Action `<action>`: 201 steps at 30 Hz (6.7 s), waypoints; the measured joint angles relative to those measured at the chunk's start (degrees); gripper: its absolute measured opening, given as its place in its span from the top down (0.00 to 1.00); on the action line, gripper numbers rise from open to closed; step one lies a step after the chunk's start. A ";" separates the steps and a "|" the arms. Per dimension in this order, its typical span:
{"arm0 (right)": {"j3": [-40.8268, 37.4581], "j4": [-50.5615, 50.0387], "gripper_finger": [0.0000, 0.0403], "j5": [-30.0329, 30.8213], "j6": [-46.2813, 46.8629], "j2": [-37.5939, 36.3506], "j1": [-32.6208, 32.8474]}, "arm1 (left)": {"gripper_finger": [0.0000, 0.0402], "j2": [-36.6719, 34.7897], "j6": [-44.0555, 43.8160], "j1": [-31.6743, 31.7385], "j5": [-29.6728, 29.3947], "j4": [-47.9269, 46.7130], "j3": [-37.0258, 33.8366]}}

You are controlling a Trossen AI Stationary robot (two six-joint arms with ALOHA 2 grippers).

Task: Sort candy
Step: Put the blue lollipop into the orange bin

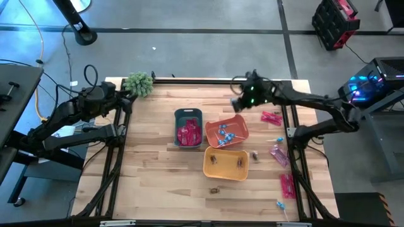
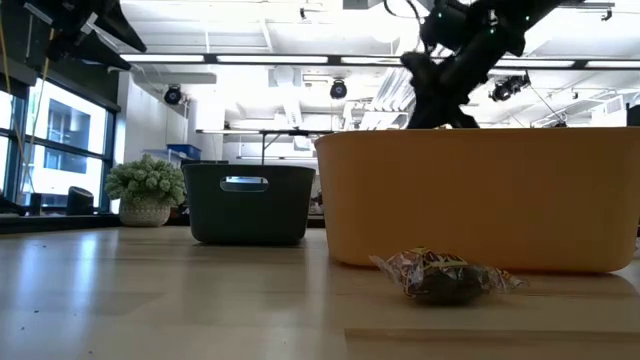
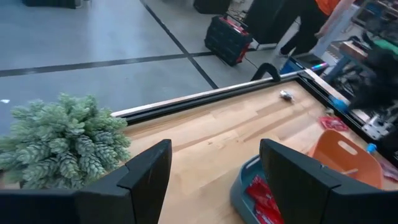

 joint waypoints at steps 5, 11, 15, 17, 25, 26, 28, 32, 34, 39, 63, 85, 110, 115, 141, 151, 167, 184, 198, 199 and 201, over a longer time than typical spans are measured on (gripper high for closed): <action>-1.71 0.11 1.00 -3.14 -0.91 0.03 8.92 | 0.41 -0.02 -1.39 0.00 -2.45 0.12 0.00; -2.29 -1.62 0.88 0.17 7.56 1.46 13.66 | 0.41 0.51 -1.34 0.00 -3.09 2.48 0.00; -2.29 -2.51 0.71 -2.02 8.94 1.40 16.13 | 0.41 1.21 -1.28 0.00 -3.14 4.29 0.00; -2.29 -2.62 0.64 -2.30 6.46 0.98 16.53 | 0.41 1.69 -1.29 -0.02 -3.11 4.43 0.00; 1.36 -22.67 0.55 1.62 6.74 -0.28 15.10 | 0.41 3.83 -2.43 0.00 -3.15 7.17 0.00; 1.61 -27.05 0.55 3.10 7.74 -0.28 15.41 | 0.41 4.28 -2.44 0.00 -3.15 7.34 0.00; 1.37 -35.38 0.55 5.93 11.01 -0.28 16.68 | 0.41 5.30 -3.14 0.00 -3.13 7.40 0.00; -1.07 -46.67 0.55 12.21 14.33 -2.02 20.42 | 0.41 7.63 -6.93 -0.03 -3.13 7.37 0.00; -3.21 -48.27 0.55 13.63 14.52 -4.65 21.78 | 0.41 8.89 -8.40 -0.04 -2.81 7.36 0.00; -9.74 -50.06 0.55 11.28 14.28 -10.91 22.23 | 0.41 12.54 -9.79 -0.04 1.55 7.37 0.00; -9.54 -48.12 0.65 12.80 -21.38 30.28 20.22 | 0.41 16.00 6.81 -0.09 19.05 10.56 0.00; -9.30 -45.75 0.93 14.37 -24.42 30.63 19.64 | 0.41 14.05 3.13 -0.08 17.35 19.98 0.00; 9.69 -59.76 0.91 16.87 -18.49 21.56 19.64 | 0.41 14.05 6.45 -0.09 16.98 19.99 0.00; 14.83 -59.32 0.90 13.68 -17.54 21.56 19.64 | 0.41 14.05 7.79 -0.07 15.54 19.84 0.00; 28.96 -40.30 0.48 3.13 -15.11 21.56 22.00 | 0.41 14.08 8.70 -0.07 13.96 19.59 0.00; 24.48 -56.02 0.43 4.28 -0.26 16.88 32.71 | 0.41 14.25 8.17 -0.07 12.80 19.31 0.00; -4.68 -3.71 0.43 -24.67 57.56 11.04 65.93 | 0.41 16.45 8.17 -0.07 12.80 19.44 -0.02; -6.44 -0.88 0.43 -30.82 67.25 24.40 74.04 | 0.41 18.27 8.74 -0.07 12.87 19.72 -0.02; -6.44 6.52 0.67 -35.20 67.02 30.47 76.42 | 0.41 18.25 9.95 -0.07 12.96 19.68 -0.02; -6.44 6.56 0.73 -35.18 66.91 30.46 76.43 | 0.41 18.25 10.48 -0.07 12.93 19.70 -0.02; -6.44 6.60 0.87 -35.01 66.58 30.02 76.41 | 0.41 18.25 11.11 -0.07 12.81 19.70 -0.02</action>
